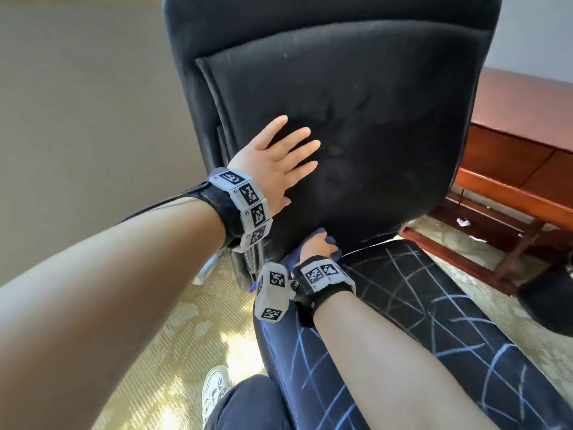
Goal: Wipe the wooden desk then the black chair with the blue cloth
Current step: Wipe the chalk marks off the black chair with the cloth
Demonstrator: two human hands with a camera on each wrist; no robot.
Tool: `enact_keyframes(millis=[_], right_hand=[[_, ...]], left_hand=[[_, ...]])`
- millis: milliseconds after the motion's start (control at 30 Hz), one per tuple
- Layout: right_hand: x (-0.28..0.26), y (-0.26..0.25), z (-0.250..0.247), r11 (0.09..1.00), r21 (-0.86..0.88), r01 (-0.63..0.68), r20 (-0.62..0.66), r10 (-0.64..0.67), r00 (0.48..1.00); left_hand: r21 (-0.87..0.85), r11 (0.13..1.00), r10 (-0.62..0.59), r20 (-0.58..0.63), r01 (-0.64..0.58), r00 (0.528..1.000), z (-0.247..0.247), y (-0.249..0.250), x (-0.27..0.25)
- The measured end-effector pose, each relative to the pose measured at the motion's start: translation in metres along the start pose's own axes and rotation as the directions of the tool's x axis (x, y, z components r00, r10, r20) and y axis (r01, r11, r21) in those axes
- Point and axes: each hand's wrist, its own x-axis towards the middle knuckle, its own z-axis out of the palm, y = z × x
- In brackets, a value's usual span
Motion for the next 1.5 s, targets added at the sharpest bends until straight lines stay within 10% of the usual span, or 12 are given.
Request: enact_keyframes(millis=[133,300,400,467,933,1400,1500], right_hand=[[-0.050,0.007,0.022,0.906,-0.033,0.422,-0.050,-0.423,0.905],[-0.059,0.030,0.029,0.559,-0.238,0.794,0.063,-0.807,0.587],[-0.051,0.033,0.024,0.239,-0.341,0.909,0.150,-0.941,0.303],[-0.043,0.028,0.022,0.050,-0.398,0.916,0.209,-0.967,0.144],[0.007,0.023,-0.007,-0.638,-0.405,0.654,0.647,-0.706,-0.288],[0.022,-0.050,-0.020,-0.955,0.151,0.253,0.898,0.026,-0.439],[0.005,-0.059,-0.017,-0.959,0.246,0.141,0.927,0.191,-0.322]], left_hand=[[-0.104,0.984,-0.147,0.006,0.147,0.989,0.002,-0.018,-0.033],[-0.148,0.979,-0.147,-0.040,0.139,0.988,0.013,-0.028,-0.045],[-0.196,0.973,-0.145,-0.088,0.126,0.985,0.020,-0.027,-0.042],[-0.208,0.971,-0.148,-0.128,0.119,0.981,0.023,-0.029,-0.038],[-0.214,0.965,-0.182,-0.113,0.155,0.977,0.028,-0.027,-0.026],[-0.242,0.960,-0.184,-0.167,0.141,0.969,0.029,-0.029,-0.018],[-0.261,0.957,-0.174,-0.177,0.124,0.969,0.030,-0.031,-0.017]])
